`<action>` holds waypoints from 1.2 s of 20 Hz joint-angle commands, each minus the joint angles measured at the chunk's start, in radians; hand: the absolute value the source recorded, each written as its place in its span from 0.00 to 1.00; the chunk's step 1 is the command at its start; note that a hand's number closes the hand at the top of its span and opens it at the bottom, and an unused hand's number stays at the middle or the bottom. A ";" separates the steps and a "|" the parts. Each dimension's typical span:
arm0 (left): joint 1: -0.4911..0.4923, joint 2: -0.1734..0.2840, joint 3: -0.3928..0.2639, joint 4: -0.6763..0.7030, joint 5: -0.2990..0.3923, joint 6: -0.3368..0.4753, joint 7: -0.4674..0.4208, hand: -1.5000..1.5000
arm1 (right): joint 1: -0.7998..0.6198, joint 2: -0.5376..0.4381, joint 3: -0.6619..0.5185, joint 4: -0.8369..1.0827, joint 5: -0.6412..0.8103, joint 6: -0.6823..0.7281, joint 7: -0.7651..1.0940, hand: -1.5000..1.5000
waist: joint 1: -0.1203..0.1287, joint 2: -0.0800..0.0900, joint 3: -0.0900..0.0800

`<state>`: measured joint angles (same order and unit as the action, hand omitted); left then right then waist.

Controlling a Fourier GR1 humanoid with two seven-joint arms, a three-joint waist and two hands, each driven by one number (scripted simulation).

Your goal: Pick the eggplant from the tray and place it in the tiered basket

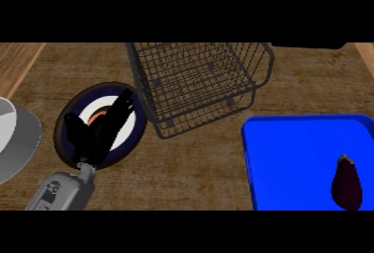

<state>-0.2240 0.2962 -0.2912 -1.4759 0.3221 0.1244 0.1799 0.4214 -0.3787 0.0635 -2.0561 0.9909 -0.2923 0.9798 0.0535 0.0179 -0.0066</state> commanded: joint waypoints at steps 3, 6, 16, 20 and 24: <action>0.019 -0.042 -0.003 0.020 -0.011 0.016 -0.022 0.50 | -0.256 0.099 0.095 0.116 0.197 0.251 0.289 0.00 | -0.015 -0.009 0.004; 0.013 0.003 0.035 0.001 0.006 -0.012 0.009 0.50 | -0.302 0.183 0.137 0.150 0.261 0.305 0.339 0.00 | -0.031 -0.015 0.005; -0.003 -0.049 0.055 0.050 -0.037 0.002 0.008 0.50 | -0.380 0.322 0.087 0.263 0.342 0.360 0.310 0.00 | -0.056 -0.018 0.006; 0.044 -0.034 0.068 -0.027 -0.030 -0.019 0.031 0.50 | -0.406 0.330 0.000 0.378 0.381 0.273 0.232 0.00 | -0.049 -0.018 0.007; 0.031 -0.080 0.056 0.021 -0.084 0.002 -0.010 0.50 | -0.281 0.360 0.001 0.311 0.421 0.219 0.191 0.00 | -0.059 -0.019 0.007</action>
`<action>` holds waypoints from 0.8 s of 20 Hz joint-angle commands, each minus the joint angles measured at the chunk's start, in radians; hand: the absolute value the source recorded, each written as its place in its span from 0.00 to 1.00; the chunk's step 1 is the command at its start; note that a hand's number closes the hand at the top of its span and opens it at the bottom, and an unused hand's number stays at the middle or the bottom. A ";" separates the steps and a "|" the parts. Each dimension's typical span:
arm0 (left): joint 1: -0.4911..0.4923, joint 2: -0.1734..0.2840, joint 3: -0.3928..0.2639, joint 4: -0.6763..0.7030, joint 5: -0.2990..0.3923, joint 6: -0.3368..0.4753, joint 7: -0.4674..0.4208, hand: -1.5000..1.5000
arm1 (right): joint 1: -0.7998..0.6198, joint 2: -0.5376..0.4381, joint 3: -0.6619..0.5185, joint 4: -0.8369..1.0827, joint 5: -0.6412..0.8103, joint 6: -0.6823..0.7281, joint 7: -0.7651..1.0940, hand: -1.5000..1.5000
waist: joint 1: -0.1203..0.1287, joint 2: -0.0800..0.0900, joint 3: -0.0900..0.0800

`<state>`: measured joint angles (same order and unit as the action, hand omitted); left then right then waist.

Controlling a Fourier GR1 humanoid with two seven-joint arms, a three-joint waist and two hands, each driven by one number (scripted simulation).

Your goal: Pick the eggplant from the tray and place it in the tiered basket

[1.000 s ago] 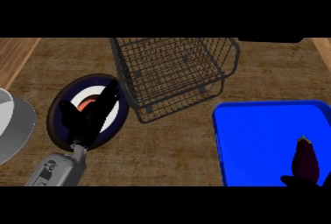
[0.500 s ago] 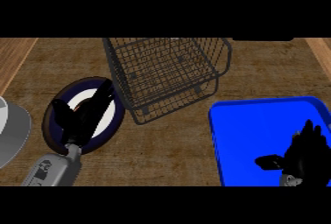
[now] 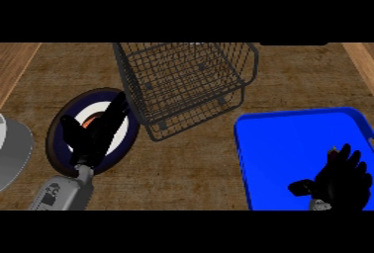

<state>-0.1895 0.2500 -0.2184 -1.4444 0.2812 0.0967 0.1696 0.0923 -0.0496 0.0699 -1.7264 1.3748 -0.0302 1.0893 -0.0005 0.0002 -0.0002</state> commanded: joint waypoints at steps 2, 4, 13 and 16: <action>0.019 -0.033 -0.008 0.002 -0.044 -0.004 -0.022 0.50 | -0.004 0.048 -0.024 0.056 0.046 -0.078 0.076 0.00 | 0.000 0.000 0.000; 0.071 0.005 0.025 -0.017 -0.020 -0.061 -0.039 0.50 | 0.026 0.018 -0.080 0.076 0.018 -0.112 -0.004 0.00 | 0.001 -0.001 0.000; -0.019 -0.074 0.057 0.002 -0.092 -0.035 0.024 0.50 | 0.066 0.042 -0.123 0.028 -0.004 -0.129 -0.063 0.00 | -0.004 0.000 0.000; 0.030 -0.050 0.083 -0.015 -0.072 -0.087 0.029 0.50 | -0.027 0.025 -0.188 0.162 -0.017 -0.181 -0.083 0.00 | 0.001 0.000 0.000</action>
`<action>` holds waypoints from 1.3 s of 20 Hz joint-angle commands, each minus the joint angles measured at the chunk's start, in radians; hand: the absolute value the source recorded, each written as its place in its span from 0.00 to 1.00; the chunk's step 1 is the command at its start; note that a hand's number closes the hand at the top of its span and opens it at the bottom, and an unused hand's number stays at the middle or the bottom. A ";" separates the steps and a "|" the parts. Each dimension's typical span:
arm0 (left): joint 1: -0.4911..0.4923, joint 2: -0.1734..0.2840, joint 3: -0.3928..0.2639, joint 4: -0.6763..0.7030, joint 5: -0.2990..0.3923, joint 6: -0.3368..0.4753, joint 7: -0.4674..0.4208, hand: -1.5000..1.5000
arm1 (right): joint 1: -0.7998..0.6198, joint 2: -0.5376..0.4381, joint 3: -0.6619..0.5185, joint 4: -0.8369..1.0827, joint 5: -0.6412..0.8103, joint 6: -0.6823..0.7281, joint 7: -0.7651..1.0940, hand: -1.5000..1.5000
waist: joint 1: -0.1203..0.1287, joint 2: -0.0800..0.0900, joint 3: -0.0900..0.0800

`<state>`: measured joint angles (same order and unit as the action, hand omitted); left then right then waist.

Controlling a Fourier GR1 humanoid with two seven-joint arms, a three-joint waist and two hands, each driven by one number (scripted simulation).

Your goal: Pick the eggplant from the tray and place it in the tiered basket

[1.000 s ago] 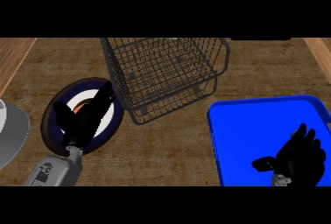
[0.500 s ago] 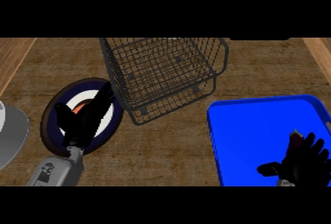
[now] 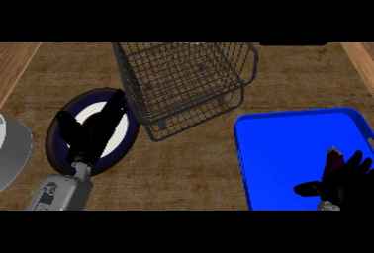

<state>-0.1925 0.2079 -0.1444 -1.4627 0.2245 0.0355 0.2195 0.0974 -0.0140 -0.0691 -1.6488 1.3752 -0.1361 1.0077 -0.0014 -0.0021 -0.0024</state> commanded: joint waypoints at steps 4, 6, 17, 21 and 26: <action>0.018 -0.006 0.050 0.002 -0.001 -0.062 -0.005 0.50 | 0.035 -0.022 -0.069 0.060 -0.060 -0.118 -0.054 0.00 | -0.001 0.002 0.002; -0.010 -0.053 0.012 -0.028 -0.052 -0.005 0.030 0.50 | -0.021 -0.060 -0.117 0.091 -0.115 -0.088 -0.076 0.00 | 0.000 0.002 0.003; 0.038 -0.048 0.053 -0.021 -0.052 -0.084 -0.005 0.50 | -0.086 -0.072 -0.131 0.262 -0.150 -0.155 -0.130 0.00 | 0.002 0.002 0.002; 0.021 -0.058 0.055 -0.029 -0.070 -0.046 0.002 0.50 | -0.045 -0.091 -0.134 0.367 -0.255 -0.269 -0.350 1.00 | 0.004 0.003 0.003; 0.014 -0.078 0.056 0.051 -0.095 -0.051 -0.060 0.50 | -0.128 -0.105 -0.104 0.390 -0.175 -0.222 -0.275 1.00 | 0.004 0.005 0.002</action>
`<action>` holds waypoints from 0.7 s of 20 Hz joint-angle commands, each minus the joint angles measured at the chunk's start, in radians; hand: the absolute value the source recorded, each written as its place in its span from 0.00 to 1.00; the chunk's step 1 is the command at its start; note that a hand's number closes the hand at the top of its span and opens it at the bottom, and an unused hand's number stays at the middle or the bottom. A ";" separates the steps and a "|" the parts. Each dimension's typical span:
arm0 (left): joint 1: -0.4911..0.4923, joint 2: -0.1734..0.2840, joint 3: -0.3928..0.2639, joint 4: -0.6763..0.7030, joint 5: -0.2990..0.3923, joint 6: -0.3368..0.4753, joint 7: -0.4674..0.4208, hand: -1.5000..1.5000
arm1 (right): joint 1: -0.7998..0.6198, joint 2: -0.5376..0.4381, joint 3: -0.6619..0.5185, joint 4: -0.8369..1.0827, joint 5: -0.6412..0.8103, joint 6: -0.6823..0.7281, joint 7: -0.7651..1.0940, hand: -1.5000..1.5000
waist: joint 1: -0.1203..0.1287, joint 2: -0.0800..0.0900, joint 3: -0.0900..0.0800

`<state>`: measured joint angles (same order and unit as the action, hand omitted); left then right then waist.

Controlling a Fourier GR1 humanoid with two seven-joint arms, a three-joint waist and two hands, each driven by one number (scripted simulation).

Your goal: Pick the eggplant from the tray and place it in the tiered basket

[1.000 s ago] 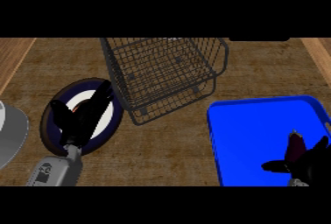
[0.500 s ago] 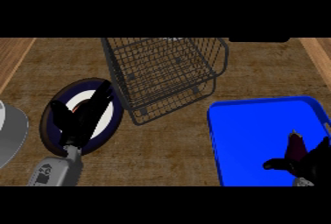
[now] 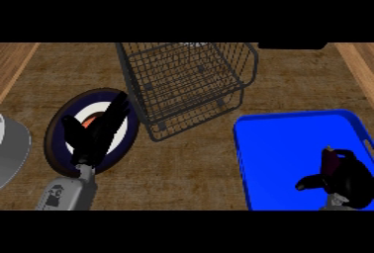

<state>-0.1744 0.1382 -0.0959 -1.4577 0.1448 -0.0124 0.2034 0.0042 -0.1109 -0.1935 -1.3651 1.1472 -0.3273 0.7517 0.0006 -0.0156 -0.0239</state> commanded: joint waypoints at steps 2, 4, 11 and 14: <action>-0.019 -0.040 -0.007 0.036 -0.021 0.024 -0.020 0.50 | -0.030 -0.031 0.011 0.126 0.041 -0.045 -0.054 1.00 | 0.001 0.018 0.024; -0.047 0.012 0.029 0.035 0.023 -0.035 0.028 0.50 | -0.017 -0.016 0.022 0.131 0.070 -0.100 -0.055 1.00 | 0.002 0.018 0.024; -0.011 -0.025 -0.020 -0.007 0.004 -0.023 0.020 0.50 | -0.053 -0.060 0.317 0.017 0.004 0.222 -0.371 1.00 | 0.061 0.018 0.022; -0.025 -0.032 -0.024 -0.001 -0.008 -0.009 0.022 0.50 | -0.075 -0.065 0.389 -0.027 -0.065 0.340 -0.507 1.00 | 0.041 0.017 0.024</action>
<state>-0.1979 0.1253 -0.1050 -1.4598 0.1457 -0.0318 0.2291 -0.0400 -0.2284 0.0613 -1.3911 1.1563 -0.0934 0.3914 0.0304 -0.0111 -0.0350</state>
